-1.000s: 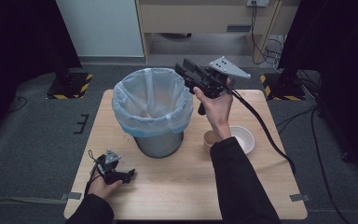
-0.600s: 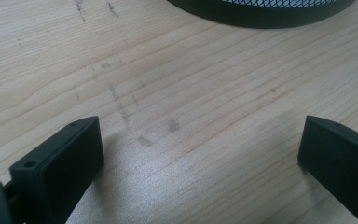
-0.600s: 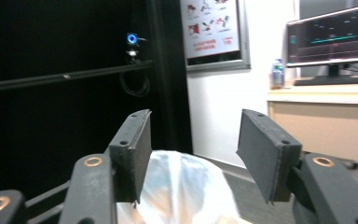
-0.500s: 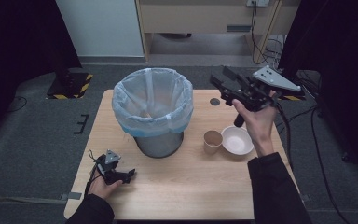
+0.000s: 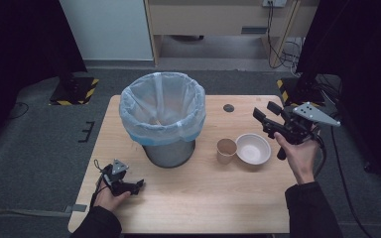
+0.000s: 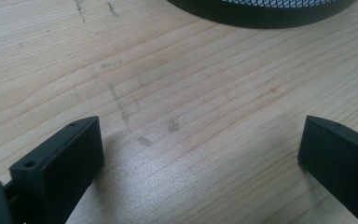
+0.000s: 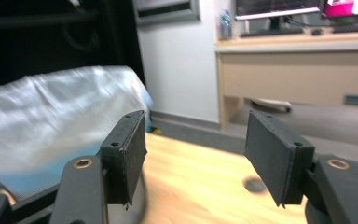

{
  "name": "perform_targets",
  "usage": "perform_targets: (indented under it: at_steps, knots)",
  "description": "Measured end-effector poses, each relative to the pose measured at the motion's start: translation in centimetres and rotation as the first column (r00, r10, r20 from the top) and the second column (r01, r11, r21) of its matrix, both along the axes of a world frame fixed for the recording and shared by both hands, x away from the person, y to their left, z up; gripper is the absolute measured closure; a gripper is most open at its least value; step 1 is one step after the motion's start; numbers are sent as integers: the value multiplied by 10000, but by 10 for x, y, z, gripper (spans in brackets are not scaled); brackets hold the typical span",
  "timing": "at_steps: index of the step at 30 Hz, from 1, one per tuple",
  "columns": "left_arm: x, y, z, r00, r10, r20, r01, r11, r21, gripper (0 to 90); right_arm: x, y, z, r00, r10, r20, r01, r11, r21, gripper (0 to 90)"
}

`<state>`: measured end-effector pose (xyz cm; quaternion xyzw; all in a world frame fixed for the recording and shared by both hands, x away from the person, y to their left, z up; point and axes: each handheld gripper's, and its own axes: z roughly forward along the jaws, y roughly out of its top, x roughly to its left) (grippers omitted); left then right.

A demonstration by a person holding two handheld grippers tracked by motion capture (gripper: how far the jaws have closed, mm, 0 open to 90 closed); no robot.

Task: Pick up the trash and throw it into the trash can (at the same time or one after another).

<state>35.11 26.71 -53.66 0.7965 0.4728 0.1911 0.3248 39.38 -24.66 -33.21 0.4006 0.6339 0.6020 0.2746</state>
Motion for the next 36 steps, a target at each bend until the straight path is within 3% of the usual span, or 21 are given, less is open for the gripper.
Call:
perform_targets:
  at_steps: [10, 14, 18, 26, 29, 36]
  knots:
    - [0, 0, 0, 10000, 1, 1, -1, 10000, 0, 0, 8, -21, -76, 9926, -647, -1030, 558, 9946, -869, 366]
    - [0, 0, 0, 10000, 1, -2, -1, 10000, 2, 0, 12, -26, -95, 9856, -886, -1439, 651, 9848, -1610, 383]
    - [0, 0, 0, 10000, 2, -3, -2, 10000, 2, 0, 17, -33, -107, 9774, -1229, -1721, 953, 9825, -1601, 377]
    - [0, 0, 0, 10000, 0, -5, 0, 10000, -3, 0, 28, -48, -138, 9461, -2093, -2472, 1455, 9565, -2529, 403]
    - [0, 0, 0, 10000, -8, -11, 8, 10000, -4, 0, 32, -54, -148, 9306, -2297, -2850, 1562, 9533, -2584, 411]
    - [0, 0, 0, 10000, -12, -11, 12, 10000, -5, 0, 37, -56, -162, 9147, -2366, -3276, 1503, 9517, -2677, 485]
